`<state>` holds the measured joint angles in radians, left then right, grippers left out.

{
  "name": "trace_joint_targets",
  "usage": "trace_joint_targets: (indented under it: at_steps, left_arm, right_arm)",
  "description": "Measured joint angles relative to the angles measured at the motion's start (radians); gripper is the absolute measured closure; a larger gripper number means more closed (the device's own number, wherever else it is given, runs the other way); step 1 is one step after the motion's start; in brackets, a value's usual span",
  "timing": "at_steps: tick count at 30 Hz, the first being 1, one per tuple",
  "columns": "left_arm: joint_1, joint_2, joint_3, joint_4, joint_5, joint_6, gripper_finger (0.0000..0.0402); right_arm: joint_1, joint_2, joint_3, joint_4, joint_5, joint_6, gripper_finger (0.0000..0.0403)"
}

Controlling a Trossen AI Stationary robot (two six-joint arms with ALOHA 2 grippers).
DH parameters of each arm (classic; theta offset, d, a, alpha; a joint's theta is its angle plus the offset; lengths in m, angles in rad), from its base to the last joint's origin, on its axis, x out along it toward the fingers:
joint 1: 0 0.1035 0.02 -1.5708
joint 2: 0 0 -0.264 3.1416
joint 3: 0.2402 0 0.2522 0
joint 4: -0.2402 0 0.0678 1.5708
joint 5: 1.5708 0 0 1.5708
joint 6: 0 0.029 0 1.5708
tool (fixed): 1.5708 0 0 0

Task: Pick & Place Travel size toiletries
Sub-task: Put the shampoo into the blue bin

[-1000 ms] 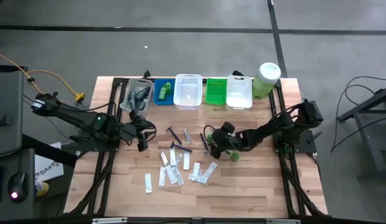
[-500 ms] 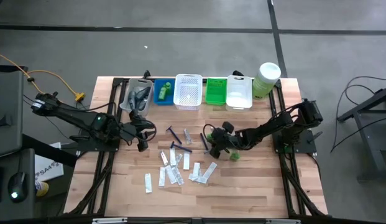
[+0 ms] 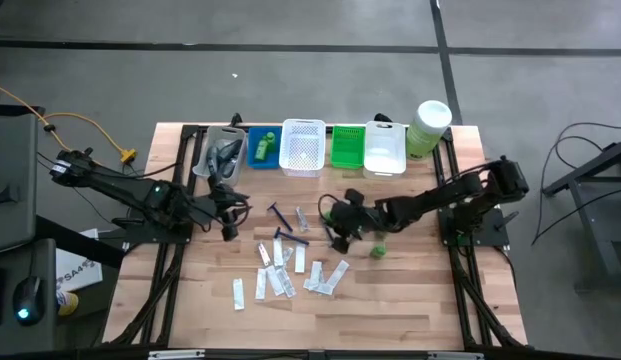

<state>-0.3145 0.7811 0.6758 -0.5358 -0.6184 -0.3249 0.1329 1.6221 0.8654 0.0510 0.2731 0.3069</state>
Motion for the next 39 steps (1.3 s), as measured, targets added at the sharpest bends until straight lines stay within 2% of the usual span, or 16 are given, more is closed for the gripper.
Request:
trace_joint_targets:
  at_steps: [7, 11, 14, 22, 27, 33, 39]
  left_arm:
    - [0.000, 0.017, 0.000, 0.166, -0.001, 0.116, 0.0268]
    - [0.000, 0.067, 0.000, 0.258, 0.042, 0.163, 0.0263]
    - [0.000, 0.132, 0.000, 0.357, 0.072, 0.198, 0.0237]
    - [0.001, 0.333, 0.000, 0.759, 0.077, 0.376, 0.0128]
    - [0.020, 0.433, 0.000, 0.947, 0.090, 0.380, 0.0109]
    - [0.063, 0.484, 0.000, 0.985, 0.224, 0.283, 0.0108]
    - [0.059, 0.482, 0.000, 0.978, 0.243, 0.264, 0.0108]
  right_arm:
    - [-0.031, 0.004, 0.121, -0.005, -0.073, -0.126, 0.0347]
    - [-0.031, 0.004, 0.155, 0.038, -0.087, -0.184, 0.0347]
    - [-0.031, 0.004, 0.159, 0.085, -0.100, -0.206, 0.0347]
    - [-0.018, 0.005, 0.159, 0.118, -0.123, -0.208, 0.0347]
    - [0.006, 0.005, 0.159, 0.119, -0.128, -0.225, 0.0347]
    - [0.013, 0.031, 0.158, 0.183, -0.140, -0.242, 0.0347]
    - [-0.006, 0.090, 0.163, 0.260, -0.153, -0.246, 0.0347]
